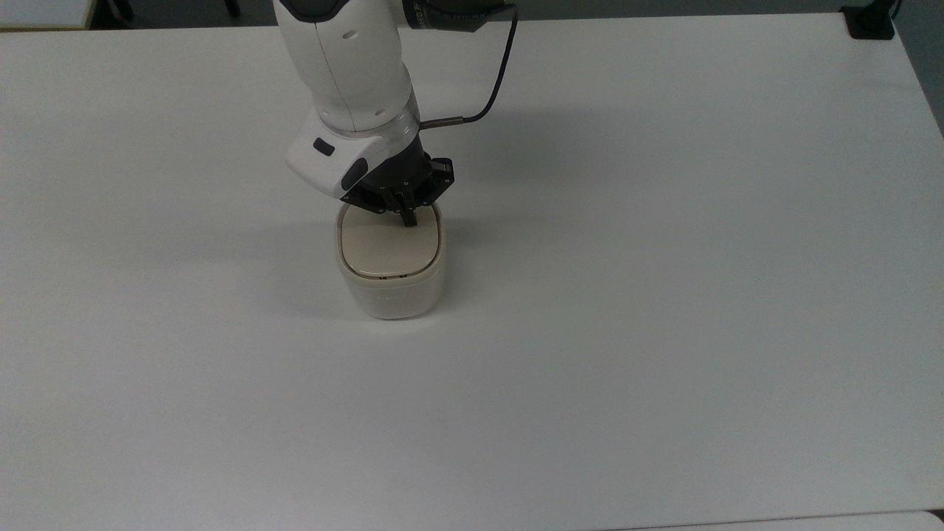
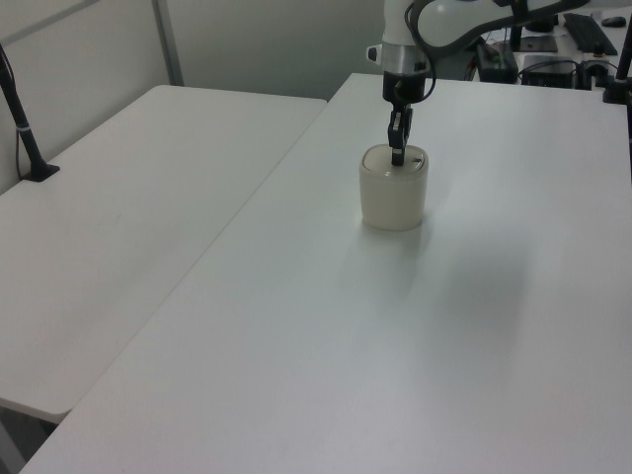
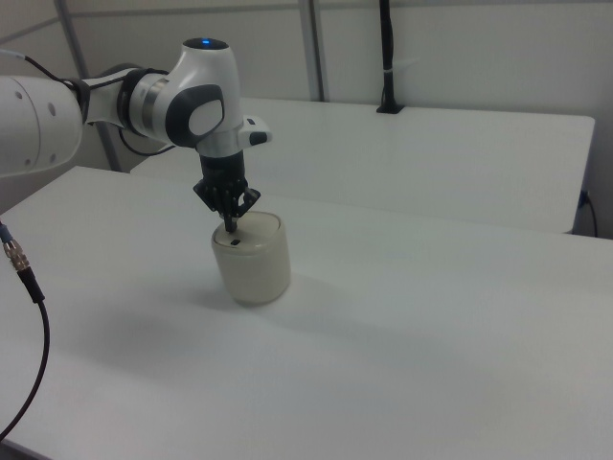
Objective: Open the trash bin
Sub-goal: 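Press down on the lid button with the gripper fingertips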
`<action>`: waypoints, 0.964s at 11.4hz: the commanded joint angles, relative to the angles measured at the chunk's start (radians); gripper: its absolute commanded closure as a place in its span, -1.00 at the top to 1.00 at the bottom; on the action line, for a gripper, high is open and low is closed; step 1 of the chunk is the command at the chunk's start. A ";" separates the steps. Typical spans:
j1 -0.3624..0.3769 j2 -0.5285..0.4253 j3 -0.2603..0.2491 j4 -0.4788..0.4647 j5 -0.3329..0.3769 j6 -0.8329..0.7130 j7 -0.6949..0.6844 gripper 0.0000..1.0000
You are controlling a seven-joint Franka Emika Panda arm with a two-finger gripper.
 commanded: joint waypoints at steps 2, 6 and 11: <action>0.004 0.008 -0.008 -0.012 -0.006 0.019 -0.005 -1.00; 0.009 0.040 -0.008 -0.011 -0.006 0.022 -0.006 -1.00; -0.037 -0.067 -0.012 0.000 -0.008 -0.016 -0.013 -1.00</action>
